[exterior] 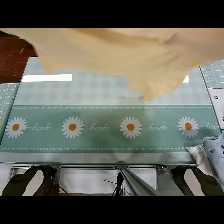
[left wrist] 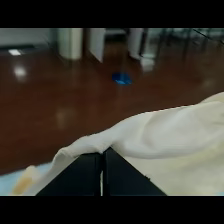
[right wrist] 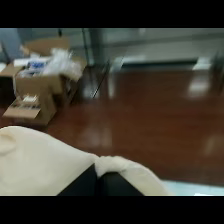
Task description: Fold the shirts.
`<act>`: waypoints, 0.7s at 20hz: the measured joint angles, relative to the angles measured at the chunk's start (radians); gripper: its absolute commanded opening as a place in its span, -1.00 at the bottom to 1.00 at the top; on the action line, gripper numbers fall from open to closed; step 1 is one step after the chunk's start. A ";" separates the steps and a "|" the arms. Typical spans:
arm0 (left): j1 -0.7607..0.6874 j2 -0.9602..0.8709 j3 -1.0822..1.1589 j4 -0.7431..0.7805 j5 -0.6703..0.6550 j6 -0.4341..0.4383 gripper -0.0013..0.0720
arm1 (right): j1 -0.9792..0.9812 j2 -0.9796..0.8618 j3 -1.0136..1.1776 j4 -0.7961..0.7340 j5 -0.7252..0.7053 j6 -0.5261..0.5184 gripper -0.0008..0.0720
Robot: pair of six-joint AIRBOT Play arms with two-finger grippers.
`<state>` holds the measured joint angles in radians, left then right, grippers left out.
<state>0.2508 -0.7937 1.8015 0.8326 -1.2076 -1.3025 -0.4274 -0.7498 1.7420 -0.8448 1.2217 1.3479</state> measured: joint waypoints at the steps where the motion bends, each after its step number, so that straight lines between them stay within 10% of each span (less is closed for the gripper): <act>1: 0.008 0.034 0.059 0.065 -0.014 -0.045 -0.92 | 0.000 0.034 0.053 -0.055 0.000 0.031 -0.86; 14: 0.024 0.191 -0.006 0.348 -0.554 -0.224 -0.92 | 0.001 -0.025 0.175 -0.274 0.550 0.108 -0.86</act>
<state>0.2752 -0.6025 1.7954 1.1805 -1.7611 -1.5265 -0.4263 -0.7746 1.9167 -1.1183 1.7714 1.4559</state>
